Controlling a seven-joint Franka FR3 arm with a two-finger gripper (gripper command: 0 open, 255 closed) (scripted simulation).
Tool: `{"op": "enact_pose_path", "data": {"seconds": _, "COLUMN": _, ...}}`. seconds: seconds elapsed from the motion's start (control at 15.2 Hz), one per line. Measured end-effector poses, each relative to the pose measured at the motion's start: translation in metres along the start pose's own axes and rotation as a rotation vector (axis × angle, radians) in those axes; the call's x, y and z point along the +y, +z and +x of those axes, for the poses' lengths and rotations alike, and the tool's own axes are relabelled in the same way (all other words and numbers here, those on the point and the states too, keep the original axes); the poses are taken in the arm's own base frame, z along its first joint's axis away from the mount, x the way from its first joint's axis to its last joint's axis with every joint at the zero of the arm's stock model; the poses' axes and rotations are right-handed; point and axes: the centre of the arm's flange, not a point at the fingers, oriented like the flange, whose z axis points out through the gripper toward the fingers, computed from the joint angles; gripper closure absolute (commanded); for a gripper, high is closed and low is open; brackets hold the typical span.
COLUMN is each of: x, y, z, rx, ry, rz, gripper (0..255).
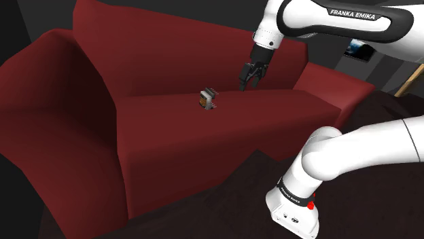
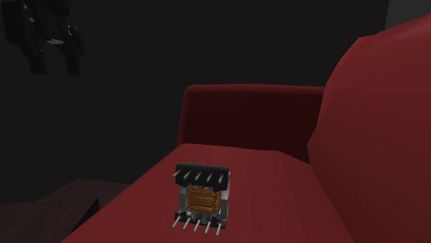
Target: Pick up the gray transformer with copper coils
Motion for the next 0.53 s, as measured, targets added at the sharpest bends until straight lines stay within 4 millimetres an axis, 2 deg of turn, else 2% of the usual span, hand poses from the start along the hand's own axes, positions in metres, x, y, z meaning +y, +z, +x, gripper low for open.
{"op": "enact_pose_path", "data": {"seconds": 0.13, "x": 0.002, "y": 0.002, "z": 0.006, "rx": -0.001, "ry": 0.001, "rz": 0.001, "gripper": 0}}
{"op": "enact_pose_path", "data": {"seconds": 0.53, "x": 0.034, "y": 0.027, "z": 0.071, "rx": -0.019, "ry": 0.01, "rz": 0.013, "gripper": 0}}
